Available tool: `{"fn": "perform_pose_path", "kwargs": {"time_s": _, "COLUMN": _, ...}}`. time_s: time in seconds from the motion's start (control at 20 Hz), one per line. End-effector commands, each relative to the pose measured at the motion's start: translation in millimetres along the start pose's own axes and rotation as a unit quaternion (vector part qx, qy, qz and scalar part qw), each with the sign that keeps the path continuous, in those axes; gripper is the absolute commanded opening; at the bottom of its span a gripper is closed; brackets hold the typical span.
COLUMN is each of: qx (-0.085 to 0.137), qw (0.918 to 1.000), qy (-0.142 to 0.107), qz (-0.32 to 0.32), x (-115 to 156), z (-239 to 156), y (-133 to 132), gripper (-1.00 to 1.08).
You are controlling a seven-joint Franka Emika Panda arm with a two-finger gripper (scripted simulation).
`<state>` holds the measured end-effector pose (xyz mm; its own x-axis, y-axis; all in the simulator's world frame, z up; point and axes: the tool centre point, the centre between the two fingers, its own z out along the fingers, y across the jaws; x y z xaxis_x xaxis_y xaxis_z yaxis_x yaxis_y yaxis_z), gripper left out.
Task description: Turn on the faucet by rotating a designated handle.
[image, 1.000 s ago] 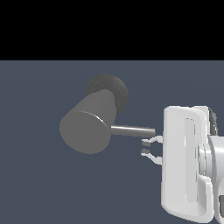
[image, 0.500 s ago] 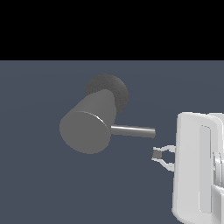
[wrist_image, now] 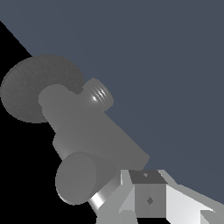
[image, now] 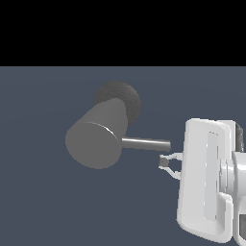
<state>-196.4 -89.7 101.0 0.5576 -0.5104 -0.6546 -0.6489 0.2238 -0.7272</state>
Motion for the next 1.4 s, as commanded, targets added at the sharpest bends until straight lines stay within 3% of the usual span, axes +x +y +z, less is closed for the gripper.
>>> {"fn": "perform_pose_path", "kwargs": {"time_s": 0.0, "qx": -0.002, "qw": 1.0, "qy": -0.006, "qz": 0.004, "x": -1.4, "z": 7.3, "y": -1.7, "gripper": -1.0}}
{"fn": "perform_pose_path", "kwargs": {"time_s": 0.5, "qx": 0.019, "qw": 0.9996, "qy": 0.0, "qz": 0.018, "x": 2.0, "z": 10.1, "y": 1.6, "gripper": -1.0}}
{"fn": "perform_pose_path", "kwargs": {"time_s": 0.95, "qx": 0.019, "qw": 0.9994, "qy": -0.013, "qz": 0.025, "x": -3.6, "z": 19.4, "y": 5.2, "gripper": -1.0}}
{"fn": "perform_pose_path", "kwargs": {"time_s": 1.35, "qx": 0.05, "qw": 0.9979, "qy": 0.0, "qz": 0.041, "x": 2.4, "z": 18.5, "y": 10.1, "gripper": -1.0}}
